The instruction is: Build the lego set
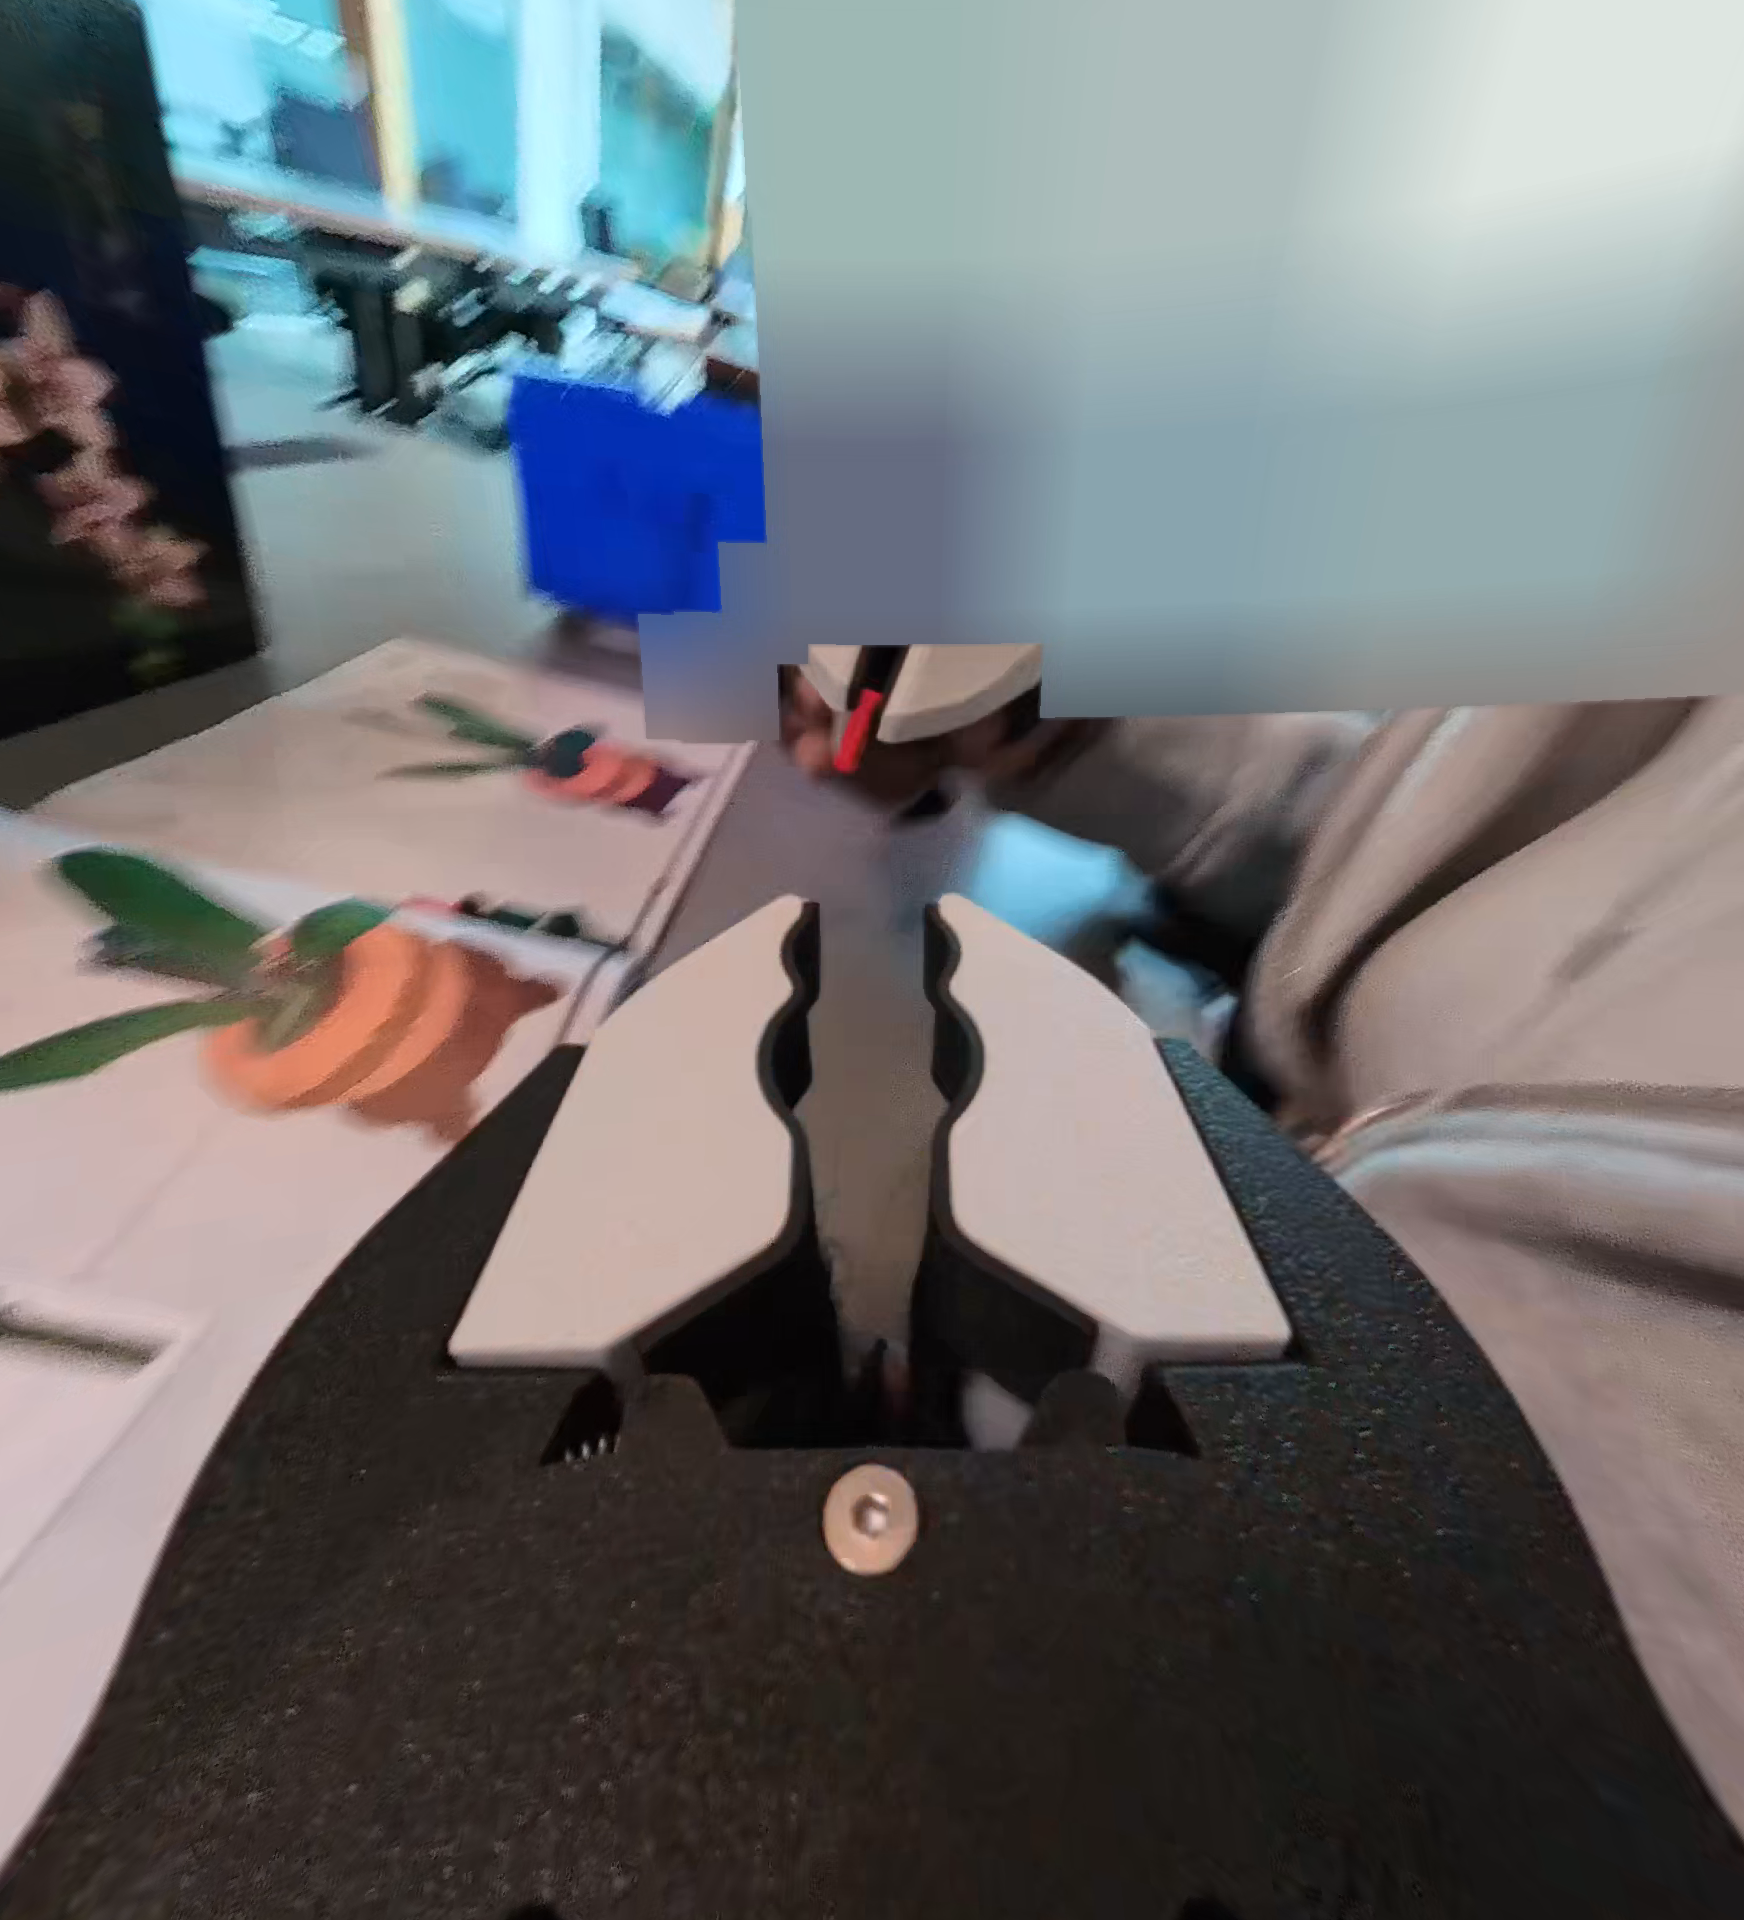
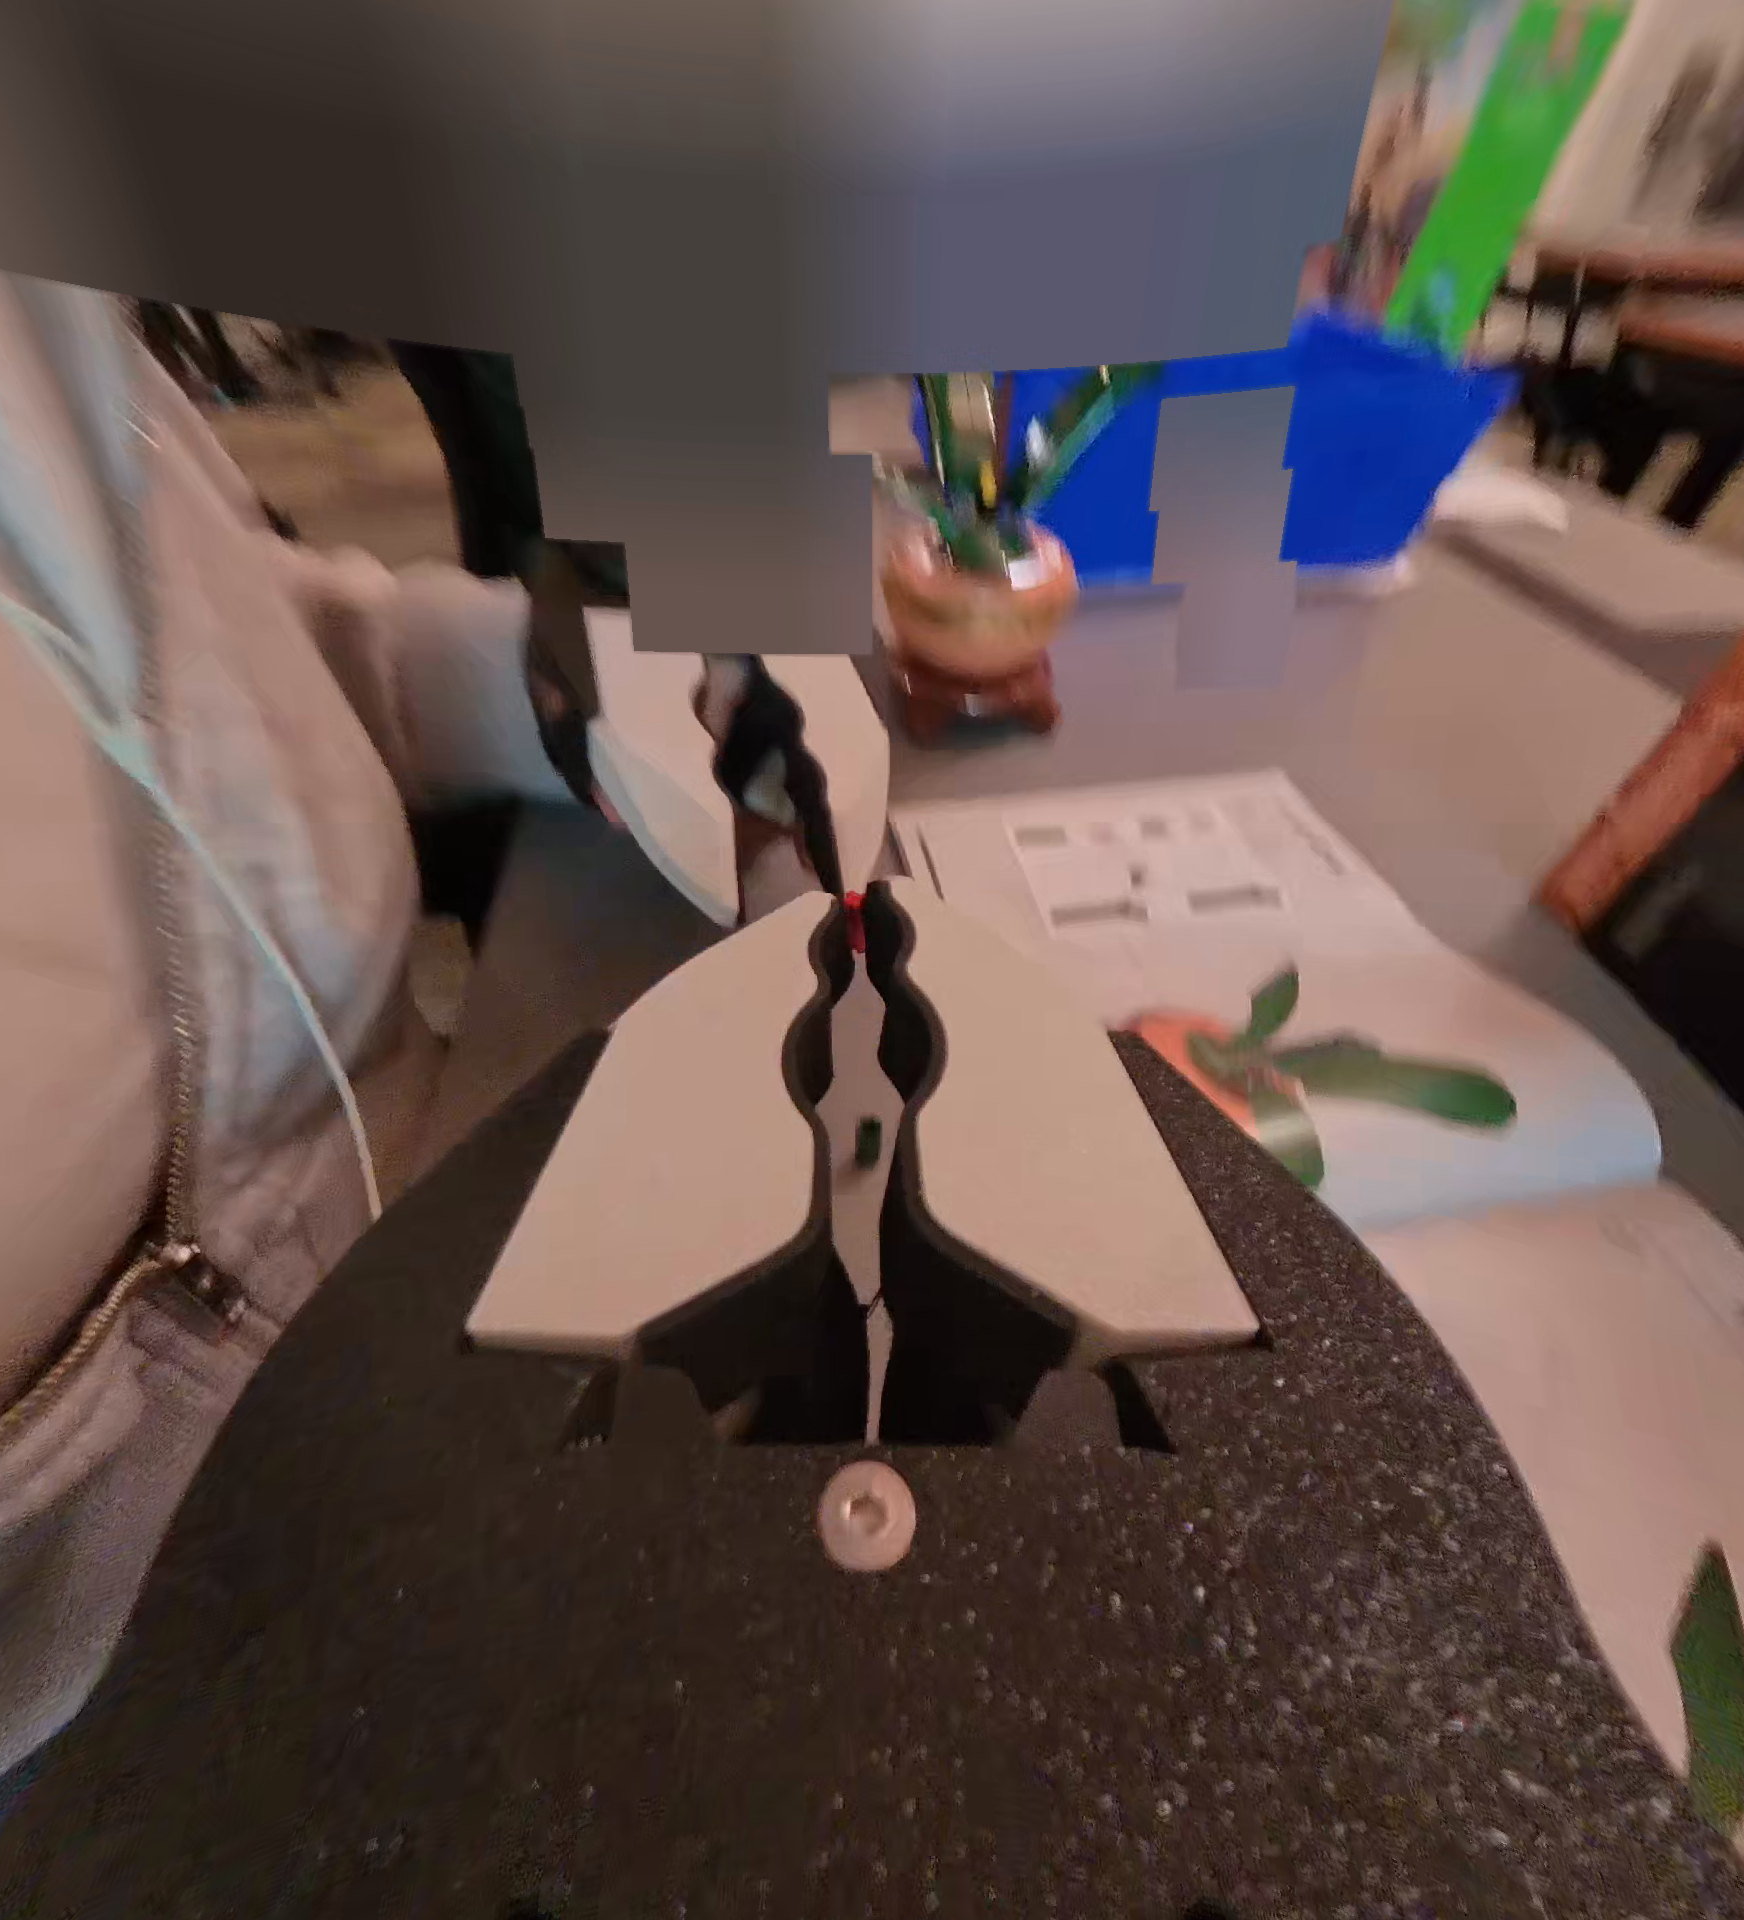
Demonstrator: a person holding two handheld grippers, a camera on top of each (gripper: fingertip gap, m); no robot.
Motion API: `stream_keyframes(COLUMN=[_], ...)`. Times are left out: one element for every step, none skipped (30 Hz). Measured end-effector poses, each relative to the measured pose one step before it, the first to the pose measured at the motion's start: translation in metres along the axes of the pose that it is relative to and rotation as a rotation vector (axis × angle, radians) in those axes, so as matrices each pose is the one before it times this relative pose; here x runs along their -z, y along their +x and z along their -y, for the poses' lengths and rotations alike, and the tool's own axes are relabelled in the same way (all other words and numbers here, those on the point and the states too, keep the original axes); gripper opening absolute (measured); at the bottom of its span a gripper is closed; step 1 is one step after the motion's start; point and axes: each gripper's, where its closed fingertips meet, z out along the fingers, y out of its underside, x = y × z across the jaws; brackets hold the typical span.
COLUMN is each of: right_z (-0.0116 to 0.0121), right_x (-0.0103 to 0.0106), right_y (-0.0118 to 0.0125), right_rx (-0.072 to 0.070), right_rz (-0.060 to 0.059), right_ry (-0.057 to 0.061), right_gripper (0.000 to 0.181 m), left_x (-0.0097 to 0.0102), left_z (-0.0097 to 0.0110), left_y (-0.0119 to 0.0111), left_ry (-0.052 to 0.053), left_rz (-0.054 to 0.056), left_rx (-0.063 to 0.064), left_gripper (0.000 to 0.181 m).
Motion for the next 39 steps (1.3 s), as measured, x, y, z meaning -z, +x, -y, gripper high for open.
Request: stream_keyframes(right_z=[-0.00941,-0.00683,-0.00688,-0.00791,-0.00727,-0.00445,-0.00187,-0.00030,-0.00076,-0.00166,-0.00085,-0.00012,-0.00037,-0.00178,-0.00274,-0.00050,0.00080,-0.00006,-0.00173,-0.00213,-0.00068,0.00065,0.00039,-0.00051,-0.00086,-0.00055,-0.00050,-0.00039,-0.00019,-0.00027,-0.00045,-0.00078,-0.00035,-0.00024,-0.00053,-0.00038,0.00072,0.00195,0.00249], right_x=[-0.00294,-0.00414,-0.00419,-0.00406,-0.00394,-0.00357,-0.00299,-0.00199,-0.00117,-0.00064,0.00005,0.00022,0.00027,-0.00004,-0.00043,-0.00016,0.00021,0.00029,0.00016,0.00003,0.00019,0.00014,0.00001,-0.00068,-0.00083,-0.00083,-0.00060,-0.00034,-0.00014,-0.00025,-0.00022,-0.00041,-0.00038,-0.00036,-0.00032,-0.00040,0.00010,0.00057,0.00111], right_y=[0.00018,-0.00175,0.00002,0.00017,0.00056,0.00047,-0.00150,-0.00009,0.00135,0.00136,0.00198,0.00128,0.00095,0.00140,0.00024,-0.00069,-0.00023,-0.00001,0.00001,0.00020,-0.00057,-0.00073,-0.00008,-0.00105,-0.00006,-0.00001,0.00030,0.00092,0.00041,0.00068,0.00096,-0.00044,-0.00024,0.00110,0.00062,0.00091,0.00072,-0.00066,-0.00062], right_rx=[-0.0114,-0.0125,-0.0111,-0.0042,-0.0047,-0.0067,-0.0053,-0.0098,-0.0153,-0.0176,-0.0143,-0.0114,-0.0097,-0.0055,-0.0049,-0.0015,0.0036,-0.0011,-0.0090,-0.0099,-0.0035,0.0026,0.0022,0.0001,-0.0026,-0.0006,-0.0021,-0.0037,-0.0022,-0.0016,-0.0015,-0.0009,-0.0022,-0.0055,-0.0108,-0.0253,-0.0357,-0.0420,-0.0490], right_rz=[-0.0156,-0.0026,-0.0123,-0.0096,-0.0092,-0.0070,0.0097,0.0043,-0.0024,0.0001,-0.0056,-0.0046,-0.0065,-0.0104,-0.0038,-0.0017,-0.0071,-0.0078,-0.0052,-0.0056,-0.0018,-0.0005,-0.0020,0.0086,0.0023,0.0017,0.0002,-0.0046,-0.0016,-0.0047,-0.0083,0.0005,-0.0033,-0.0123,-0.0083,-0.0129,-0.0182,-0.0216,-0.0346], right_ry=[-0.0650,-0.0451,-0.0456,-0.0537,-0.0506,-0.0291,-0.0080,0.0094,0.0116,0.0093,0.0168,0.0205,0.0145,0.0018,-0.0077,0.0005,0.0060,0.0004,-0.0104,-0.0120,-0.0033,0.0051,0.0023,-0.0056,-0.0083,-0.0060,-0.0057,-0.0032,-0.0020,-0.0022,-0.0038,-0.0057,-0.0031,-0.0022,-0.0032,-0.0017,0.0088,0.0209,0.0285], right_gripper=[0.003,0.003,0.003,0.003,0.003,0.003,0.003,0.003,0.003,0.003,0.003,0.003,0.003,0.003,0.003,0.003,0.003,0.003,0.003,0.003,0.003,0.003,0.003,0.003,0.003,0.003,0.003,0.003,0.003,0.003,0.003,0.003,0.003,0.003,0.003,0.003,0.003,0.003,0.003], left_x=[-0.00159,-0.00303,-0.00393,-0.00420,-0.00430,-0.00450,-0.00426,-0.00326,-0.00174,-0.00051,0.00047,0.00095,0.00099,0.00078,0.00018,-0.00041,-0.00094,-0.00109,-0.00099,-0.00091,-0.00034,0.00013,0.00063,0.00081,0.00087,0.00071,0.00043,0.00029,-0.00006,-0.00037,-0.00028,-0.00040,-0.00019,0.00008,0.00052,0.00058,0.00065,0.00057,0.00041], left_z=[-0.00611,-0.00502,-0.00577,-0.00629,-0.00571,-0.00488,-0.00413,-0.00357,-0.00206,-0.00080,-0.00002,0.00052,0.00110,0.00084,0.00005,-0.00086,-0.00182,-0.00220,-0.00236,-0.00231,-0.00182,-0.00063,0.00034,0.00074,0.00077,0.00059,0.00026,0.00010,-0.00016,-0.00033,-0.00048,-0.00053,-0.00022,0.00014,0.00057,0.00078,0.00069,0.00060,0.00057], left_y=[-0.00480,-0.00264,-0.00312,-0.00334,-0.00319,-0.00265,0.00007,0.00276,0.00174,0.00063,0.00086,-0.00061,-0.00192,-0.00099,-0.00039,-0.00072,0.00050,0.00133,0.00053,0.00052,0.00090,-0.00020,-0.00105,-0.00082,-0.00067,-0.00073,-0.00020,0.00008,0.00001,0.00032,0.00050,0.00055,0.00031,-0.00043,-0.00085,-0.00045,-0.00036,-0.00068,-0.00066], left_ry=[-0.0544,-0.0464,-0.0530,-0.0592,-0.0528,-0.0404,-0.0347,-0.0320,-0.0191,-0.0059,0.0025,0.0080,0.0104,0.0073,0.0007,-0.0063,-0.0130,-0.0167,-0.0171,-0.0165,-0.0118,-0.0027,0.0046,0.0076,0.0077,0.0059,0.0036,0.0017,-0.0007,-0.0030,-0.0042,-0.0041,-0.0022,0.0012,0.0049,0.0066,0.0066,0.0061,0.0049], left_rz=[0.0520,0.0328,0.0334,0.0335,0.0304,0.0240,0.0000,-0.0259,-0.0239,-0.0186,-0.0236,-0.0157,-0.0056,-0.0100,-0.0107,-0.0038,-0.0074,-0.0088,-0.0007,-0.0009,-0.0052,-0.0007,0.0027,-0.0016,-0.0032,-0.0023,-0.0033,-0.0026,0.0000,0.0002,-0.0015,-0.0034,-0.0038,-0.0012,0.0000,-0.0023,-0.0024,0.0015,0.0033], left_rx=[-0.0344,-0.0252,-0.0198,-0.0243,-0.0296,-0.0193,-0.0042,0.0026,0.0083,0.0156,0.0211,0.0272,0.0281,0.0220,0.0170,0.0131,0.0044,-0.0026,-0.0033,-0.0034,-0.0016,0.0044,0.0096,0.0114,0.0119,0.0103,0.0064,0.0025,-0.0007,-0.0032,-0.0036,-0.0020,0.0011,0.0057,0.0088,0.0083,0.0069,0.0054,0.0028], left_gripper=[0.020,0.022,0.022,0.022,0.022,0.021,0.020,0.018,0.017,0.016,0.015,0.015,0.016,0.015,0.014,0.014,0.014,0.014,0.014,0.014,0.014,0.015,0.015,0.014,0.014,0.014,0.014,0.014,0.013,0.013,0.013,0.013,0.013,0.013,0.013,0.013,0.013,0.013,0.013])
